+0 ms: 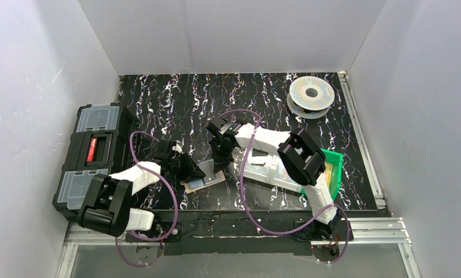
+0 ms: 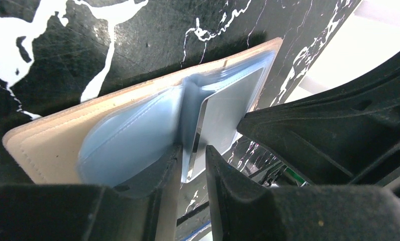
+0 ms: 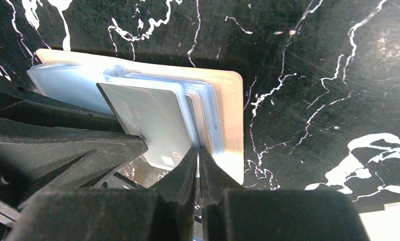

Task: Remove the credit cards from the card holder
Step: Remove the credit card from the card holder.

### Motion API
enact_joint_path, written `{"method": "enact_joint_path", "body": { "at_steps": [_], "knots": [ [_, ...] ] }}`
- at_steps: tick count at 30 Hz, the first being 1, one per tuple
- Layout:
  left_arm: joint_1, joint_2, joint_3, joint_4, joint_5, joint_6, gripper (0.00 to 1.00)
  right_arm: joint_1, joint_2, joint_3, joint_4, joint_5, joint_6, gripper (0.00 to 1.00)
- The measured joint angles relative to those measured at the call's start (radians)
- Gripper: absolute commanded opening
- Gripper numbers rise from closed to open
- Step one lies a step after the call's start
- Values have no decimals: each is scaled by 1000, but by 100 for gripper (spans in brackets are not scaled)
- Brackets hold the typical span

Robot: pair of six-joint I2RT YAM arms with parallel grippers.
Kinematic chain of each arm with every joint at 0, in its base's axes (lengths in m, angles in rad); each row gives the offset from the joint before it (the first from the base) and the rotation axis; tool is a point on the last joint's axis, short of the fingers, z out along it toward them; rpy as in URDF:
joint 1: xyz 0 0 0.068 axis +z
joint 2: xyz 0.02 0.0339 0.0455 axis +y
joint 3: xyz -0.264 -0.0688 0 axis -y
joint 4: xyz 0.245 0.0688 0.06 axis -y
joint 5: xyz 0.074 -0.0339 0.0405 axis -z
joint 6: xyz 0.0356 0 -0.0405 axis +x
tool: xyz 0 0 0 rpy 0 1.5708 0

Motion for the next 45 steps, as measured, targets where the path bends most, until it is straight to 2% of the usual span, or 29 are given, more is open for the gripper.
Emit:
{"method": "enact_joint_path", "body": {
  "at_steps": [12,24,28,39,45],
  "knots": [
    [26,-75,-90,98,15,-39,25,0,14,16,-1,-19,3,11],
    [29,-160,-144,110,28,-42,23,-1,23,24,1,-38,4,10],
    [29,-161,-145,108,28,-37,18,-2,25,24,2,-44,4,10],
    [32,-134,-159,127,39,-40,13,-5,31,31,-1,-56,5,9],
    [34,-151,-169,130,45,-47,0,-9,36,35,-2,-66,9,9]
  ]
}}
